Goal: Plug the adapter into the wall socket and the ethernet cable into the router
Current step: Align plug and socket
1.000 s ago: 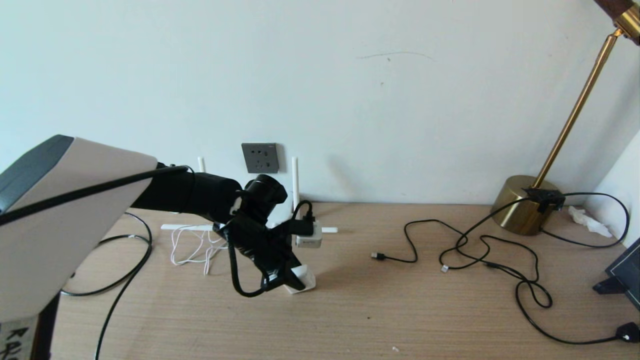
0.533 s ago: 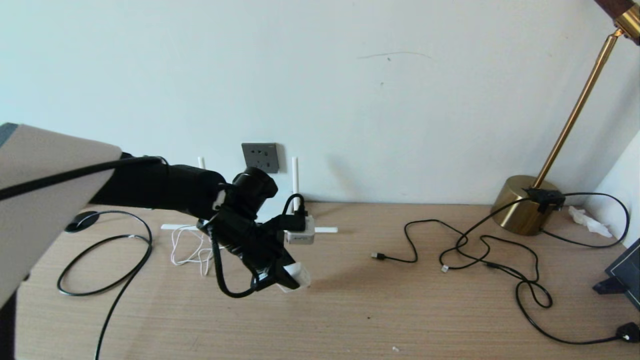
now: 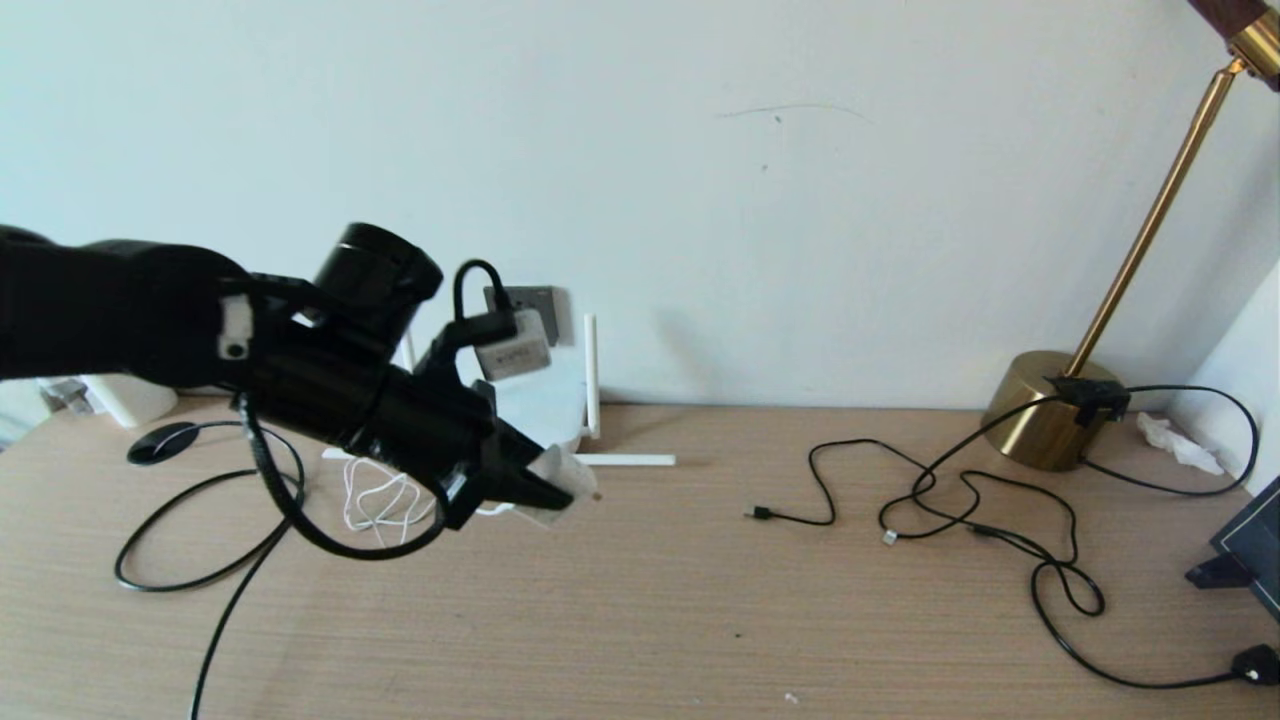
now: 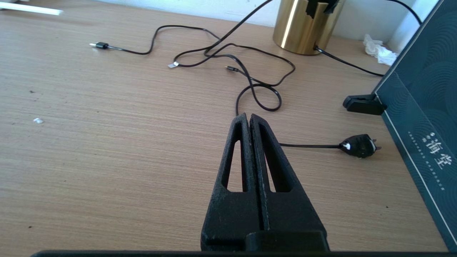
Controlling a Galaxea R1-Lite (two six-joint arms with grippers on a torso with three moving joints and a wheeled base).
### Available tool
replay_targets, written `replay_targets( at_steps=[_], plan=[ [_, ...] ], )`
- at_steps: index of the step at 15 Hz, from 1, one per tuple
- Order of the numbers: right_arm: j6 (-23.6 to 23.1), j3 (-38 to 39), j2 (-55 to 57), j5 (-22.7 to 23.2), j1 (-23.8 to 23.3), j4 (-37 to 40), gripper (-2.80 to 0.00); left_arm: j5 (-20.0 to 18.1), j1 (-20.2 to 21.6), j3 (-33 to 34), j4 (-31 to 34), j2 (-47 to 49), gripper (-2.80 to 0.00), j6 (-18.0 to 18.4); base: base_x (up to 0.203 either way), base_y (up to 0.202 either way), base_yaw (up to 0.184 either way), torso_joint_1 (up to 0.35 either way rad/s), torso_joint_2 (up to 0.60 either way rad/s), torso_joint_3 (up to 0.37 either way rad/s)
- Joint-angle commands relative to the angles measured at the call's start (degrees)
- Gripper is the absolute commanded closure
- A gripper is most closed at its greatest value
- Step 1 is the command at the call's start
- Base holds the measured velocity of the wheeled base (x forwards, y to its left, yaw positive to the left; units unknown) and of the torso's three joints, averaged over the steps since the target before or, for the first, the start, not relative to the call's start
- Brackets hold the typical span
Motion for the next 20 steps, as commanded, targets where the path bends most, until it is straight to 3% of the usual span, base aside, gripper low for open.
replay_targets(
  at_steps=[1,4,7,8,9,11,14,17,20],
  plan=[
    [-0.1,0.0,0.0,0.0,0.0,0.0,0.0,-0.2,0.2,-0.1,-2.5,-7.2,0.0,-11.1,0.0,0.0,0.0,0.0,0.0,0.0],
    [-0.1,0.0,0.0,0.0,0.0,0.0,0.0,2.8,0.2,3.0,-9.1,-15.1,0.0,-28.7,0.0,0.0,0.0,0.0,0.0,0.0],
    [-0.1,0.0,0.0,0.0,0.0,0.0,0.0,4.8,0.1,5.5,-14.1,-20.3,0.0,-49.4,0.0,0.0,0.0,0.0,0.0,0.0],
    [-0.1,0.0,0.0,0.0,0.0,0.0,0.0,9.4,0.4,6.3,-16.5,-20.6,0.0,-54.1,0.0,0.0,0.0,0.0,0.0,0.0],
    [-0.1,0.0,0.0,0.0,0.0,0.0,0.0,15.1,0.6,8.7,-19.9,-20.7,0.0,-56.0,0.0,0.0,0.0,0.0,0.0,0.0],
    [-0.1,0.0,0.0,0.0,0.0,0.0,0.0,21.1,0.4,19.1,-33.5,-20.7,0.0,-57.0,0.0,0.0,0.0,0.0,0.0,0.0],
    [-0.1,0.0,0.0,0.0,0.0,0.0,0.0,31.7,0.1,35.3,-65.1,-16.7,0.0,-53.7,0.0,0.0,0.0,0.0,0.0,0.0],
    [-0.1,0.0,0.0,0.0,0.0,0.0,0.0,39.6,0.5,40.2,-85.0,-5.5,0.0,-50.7,0.0,0.0,0.0,0.0,0.0,0.0],
    [-0.1,0.0,0.0,0.0,0.0,0.0,0.0,42.4,1.3,40.2,-98.7,7.1,0.0,-45.4,0.0,0.0,0.0,0.0,0.0,0.0]
  ],
)
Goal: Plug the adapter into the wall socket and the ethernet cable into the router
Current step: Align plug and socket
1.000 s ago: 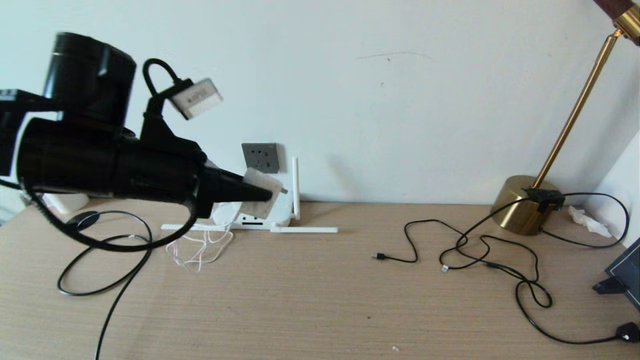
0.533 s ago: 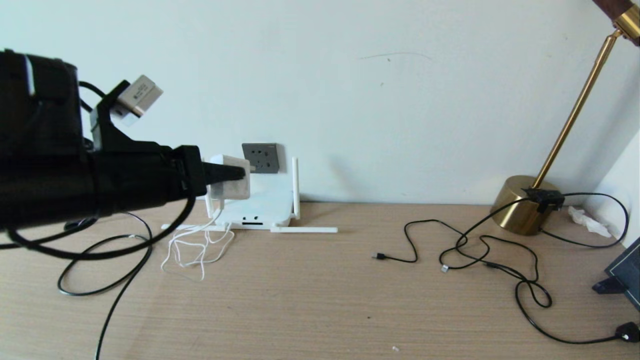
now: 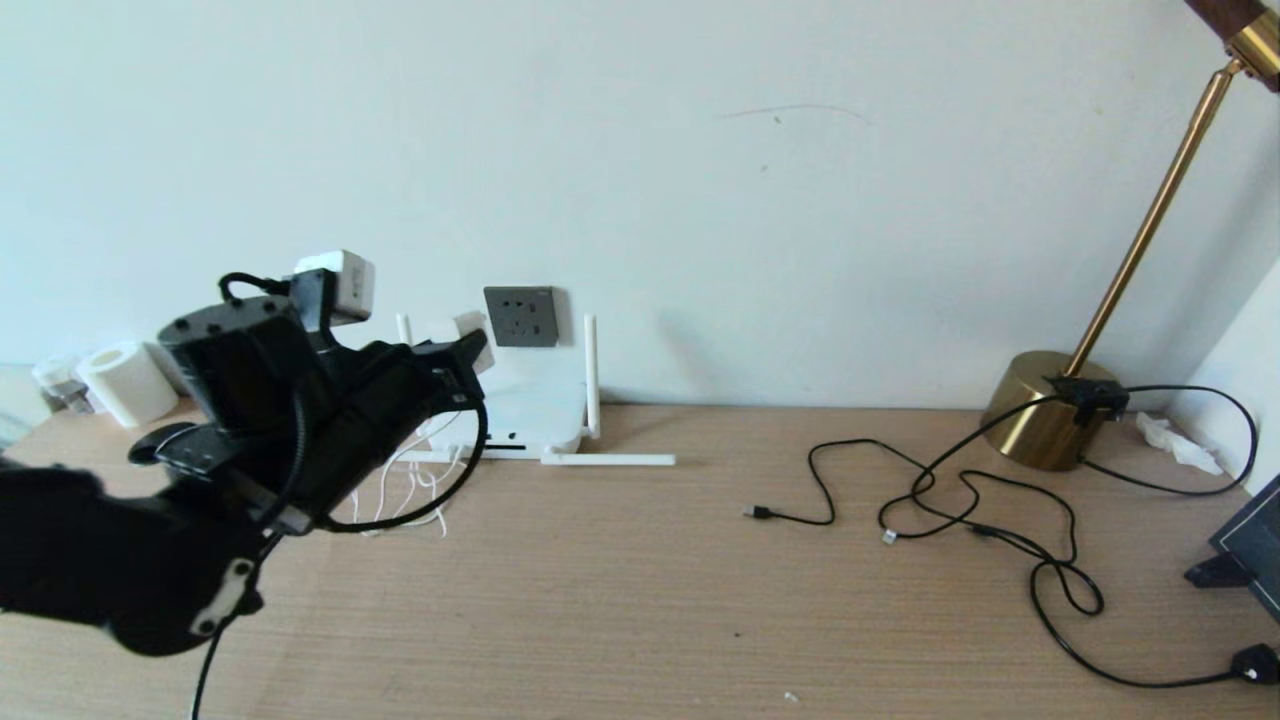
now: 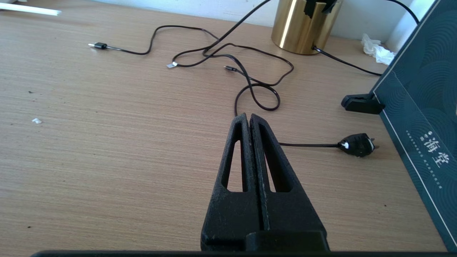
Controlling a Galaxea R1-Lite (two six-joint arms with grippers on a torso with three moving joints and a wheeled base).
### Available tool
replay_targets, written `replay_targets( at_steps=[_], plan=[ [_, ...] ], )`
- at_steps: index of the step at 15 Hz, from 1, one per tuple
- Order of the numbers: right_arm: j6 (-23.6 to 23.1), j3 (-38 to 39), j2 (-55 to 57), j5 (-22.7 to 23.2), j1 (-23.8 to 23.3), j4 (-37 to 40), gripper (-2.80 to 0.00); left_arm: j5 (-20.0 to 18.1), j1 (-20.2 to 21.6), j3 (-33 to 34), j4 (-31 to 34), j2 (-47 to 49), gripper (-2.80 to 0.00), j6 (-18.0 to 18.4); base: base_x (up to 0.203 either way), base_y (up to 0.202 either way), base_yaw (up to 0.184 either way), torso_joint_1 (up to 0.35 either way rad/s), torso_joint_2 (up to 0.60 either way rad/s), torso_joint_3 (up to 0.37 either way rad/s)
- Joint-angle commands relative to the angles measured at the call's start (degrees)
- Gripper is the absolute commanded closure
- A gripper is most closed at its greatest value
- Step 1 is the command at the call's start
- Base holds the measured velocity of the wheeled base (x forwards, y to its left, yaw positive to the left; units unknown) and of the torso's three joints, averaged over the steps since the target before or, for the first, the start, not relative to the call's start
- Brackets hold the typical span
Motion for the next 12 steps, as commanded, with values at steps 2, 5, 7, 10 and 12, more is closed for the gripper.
replay_targets(
  at_steps=[2,5,7,10,12],
  plan=[
    [-0.1,0.0,0.0,0.0,0.0,0.0,0.0,0.8,0.6,-1.6,-13.5,15.4,0.0,3.5,0.0,0.0,0.0,0.0,0.0,0.0],
    [-0.1,0.0,0.0,0.0,0.0,0.0,0.0,1.5,1.7,-8.7,-21.2,23.8,0.0,6.2,0.0,0.0,0.0,0.0,0.0,0.0],
    [-0.1,0.0,0.0,0.0,0.0,0.0,0.0,1.6,2.9,-13.4,-22.3,27.2,0.0,7.0,0.0,0.0,0.0,0.0,0.0,0.0],
    [-0.1,0.0,0.0,0.0,0.0,0.0,0.0,0.8,4.5,-18.5,-22.5,30.2,0.0,8.2,0.0,0.0,0.0,0.0,0.0,0.0],
    [-0.1,0.0,0.0,0.0,0.0,0.0,0.0,0.3,4.9,-21.0,-22.7,31.2,0.0,8.8,0.0,0.0,0.0,0.0,0.0,0.0]
  ],
)
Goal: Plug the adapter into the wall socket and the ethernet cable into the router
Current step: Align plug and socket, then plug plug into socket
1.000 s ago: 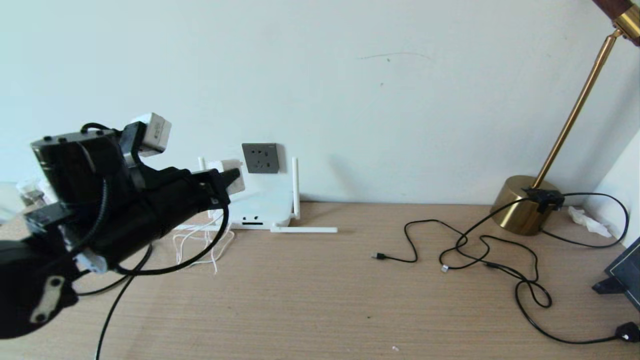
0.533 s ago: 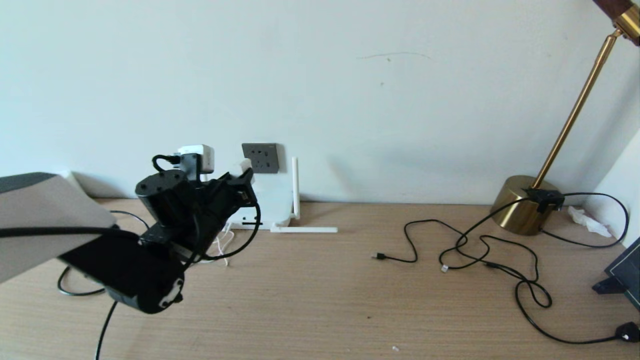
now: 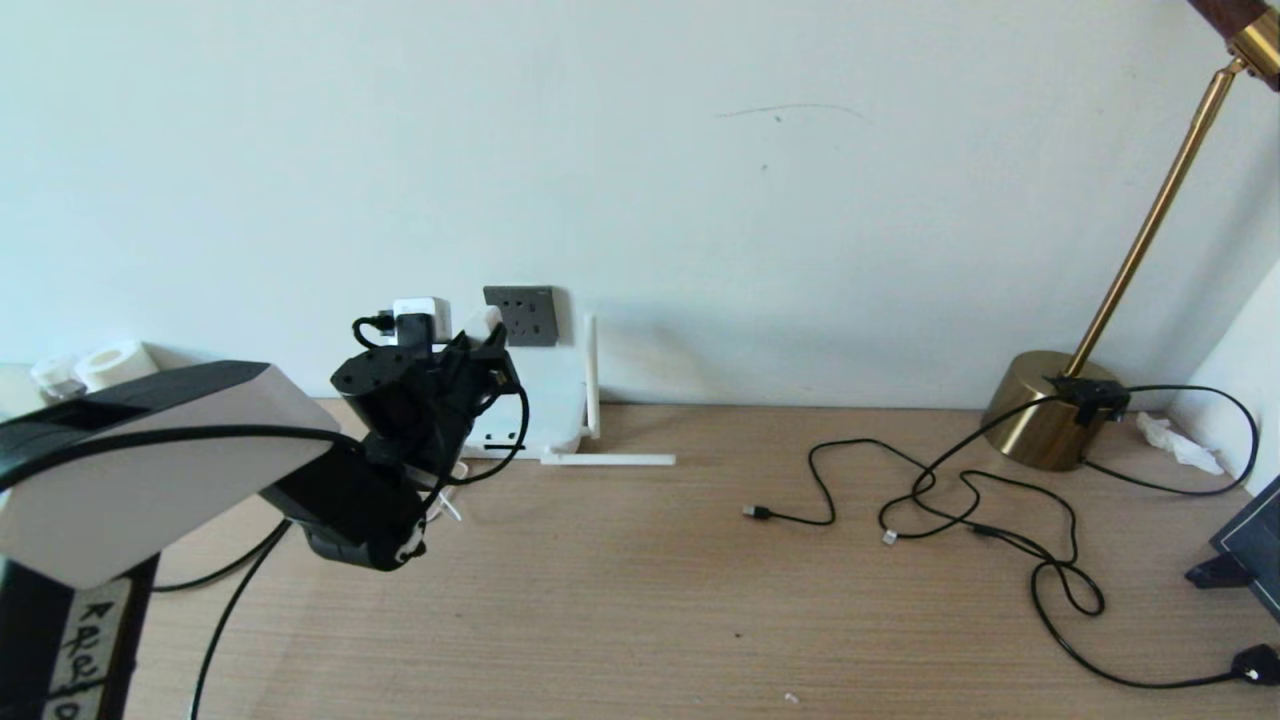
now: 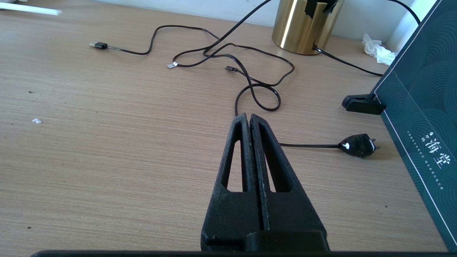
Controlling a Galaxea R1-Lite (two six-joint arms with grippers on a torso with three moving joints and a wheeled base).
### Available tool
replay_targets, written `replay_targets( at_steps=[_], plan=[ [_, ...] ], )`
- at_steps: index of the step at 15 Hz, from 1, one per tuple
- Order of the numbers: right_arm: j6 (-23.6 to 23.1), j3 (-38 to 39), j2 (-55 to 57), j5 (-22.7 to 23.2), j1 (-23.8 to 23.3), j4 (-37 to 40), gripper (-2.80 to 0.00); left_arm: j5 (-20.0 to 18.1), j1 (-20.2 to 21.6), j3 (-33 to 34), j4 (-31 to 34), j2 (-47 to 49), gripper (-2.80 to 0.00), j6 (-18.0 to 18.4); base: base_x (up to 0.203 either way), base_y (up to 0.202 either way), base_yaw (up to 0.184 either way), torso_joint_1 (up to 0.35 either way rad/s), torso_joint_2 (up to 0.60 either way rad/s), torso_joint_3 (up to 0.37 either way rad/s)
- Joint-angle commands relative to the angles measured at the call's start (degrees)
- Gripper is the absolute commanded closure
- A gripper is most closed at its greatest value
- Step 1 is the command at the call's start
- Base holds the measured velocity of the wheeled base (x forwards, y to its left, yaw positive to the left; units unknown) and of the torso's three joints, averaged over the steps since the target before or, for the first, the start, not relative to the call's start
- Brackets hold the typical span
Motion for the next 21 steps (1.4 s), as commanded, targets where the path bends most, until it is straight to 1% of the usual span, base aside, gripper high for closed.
replay_targets(
  at_steps=[1,5,13,17,21],
  plan=[
    [-0.1,0.0,0.0,0.0,0.0,0.0,0.0,0.0,0.3,-2.3,-0.6,2.0,0.0,0.0,0.0,0.0,0.0,0.0,0.0,0.0],
    [-0.1,0.0,0.0,0.0,0.0,0.0,0.0,-0.2,-0.4,-3.0,-0.7,2.3,0.0,0.1,0.0,0.0,0.0,0.0,0.0,0.0],
    [-0.1,0.0,0.0,0.0,0.0,0.0,0.0,-0.6,-0.2,-3.3,-0.7,3.4,0.0,0.1,0.0,0.0,0.0,0.0,0.0,0.0],
    [-0.1,0.0,0.0,0.0,0.0,0.0,0.0,-0.7,0.3,-6.1,-0.7,5.6,0.0,0.2,0.0,0.0,0.0,0.0,0.0,0.0],
    [-0.1,0.0,0.0,0.0,0.0,0.0,0.0,-1.6,0.3,-8.1,-0.7,6.1,0.0,0.5,0.0,0.0,0.0,0.0,0.0,0.0]
  ],
)
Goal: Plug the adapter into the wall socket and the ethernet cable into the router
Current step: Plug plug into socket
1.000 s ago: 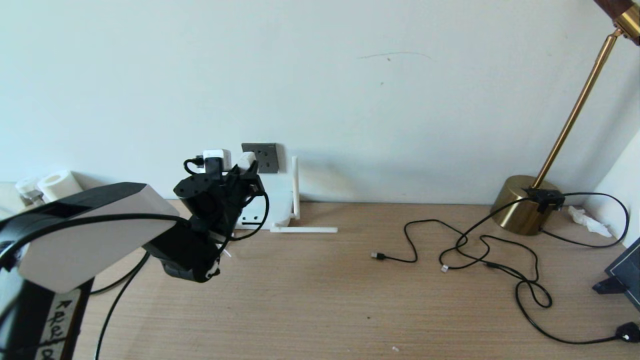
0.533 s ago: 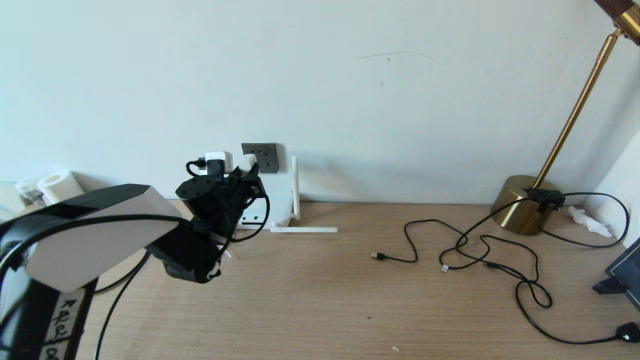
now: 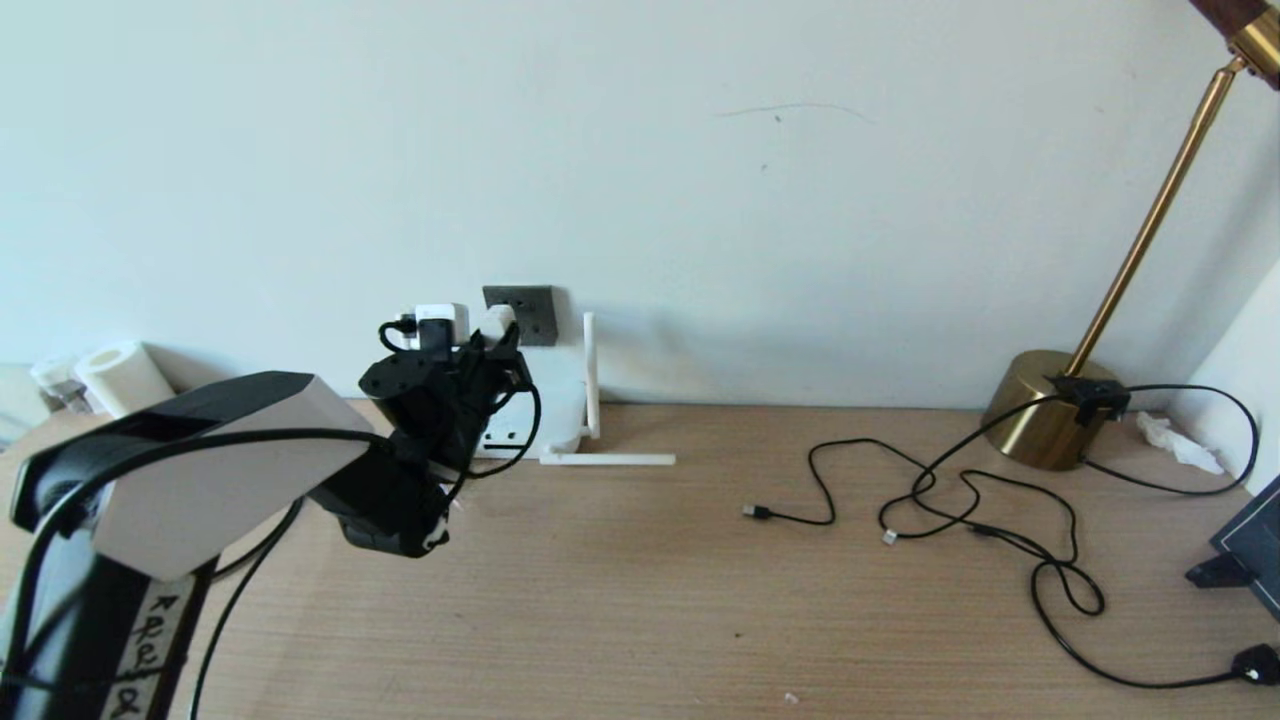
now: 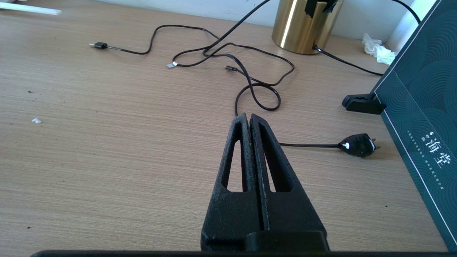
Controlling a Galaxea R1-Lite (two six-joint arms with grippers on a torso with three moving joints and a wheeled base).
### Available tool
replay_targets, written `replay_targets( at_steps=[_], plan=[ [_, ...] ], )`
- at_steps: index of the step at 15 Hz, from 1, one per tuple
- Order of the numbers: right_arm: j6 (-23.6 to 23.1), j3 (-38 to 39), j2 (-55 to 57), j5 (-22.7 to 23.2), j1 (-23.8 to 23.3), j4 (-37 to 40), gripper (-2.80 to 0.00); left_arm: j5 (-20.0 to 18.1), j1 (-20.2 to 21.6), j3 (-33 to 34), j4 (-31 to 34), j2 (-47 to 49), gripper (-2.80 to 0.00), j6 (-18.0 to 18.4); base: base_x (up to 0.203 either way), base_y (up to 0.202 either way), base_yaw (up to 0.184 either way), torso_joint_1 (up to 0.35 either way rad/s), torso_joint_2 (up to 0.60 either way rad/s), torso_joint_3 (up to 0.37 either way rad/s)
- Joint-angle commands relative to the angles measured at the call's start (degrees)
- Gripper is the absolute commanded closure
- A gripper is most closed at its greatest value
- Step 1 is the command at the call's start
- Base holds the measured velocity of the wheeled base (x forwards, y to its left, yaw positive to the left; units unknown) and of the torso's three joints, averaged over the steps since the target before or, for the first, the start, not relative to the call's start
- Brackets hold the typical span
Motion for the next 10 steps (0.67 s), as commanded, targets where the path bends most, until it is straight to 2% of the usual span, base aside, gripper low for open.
replay_targets(
  at_steps=[1,10],
  plan=[
    [-0.1,0.0,0.0,0.0,0.0,0.0,0.0,0.0,0.0,-0.4,-0.5,0.2,0.0,0.0,0.0,0.0,0.0,0.0,0.0,0.0],
    [-0.1,0.0,0.0,0.0,0.0,0.0,0.0,-0.4,0.0,-1.1,-0.5,0.2,0.0,1.0,0.0,0.0,0.0,0.0,0.0,0.0]
  ],
)
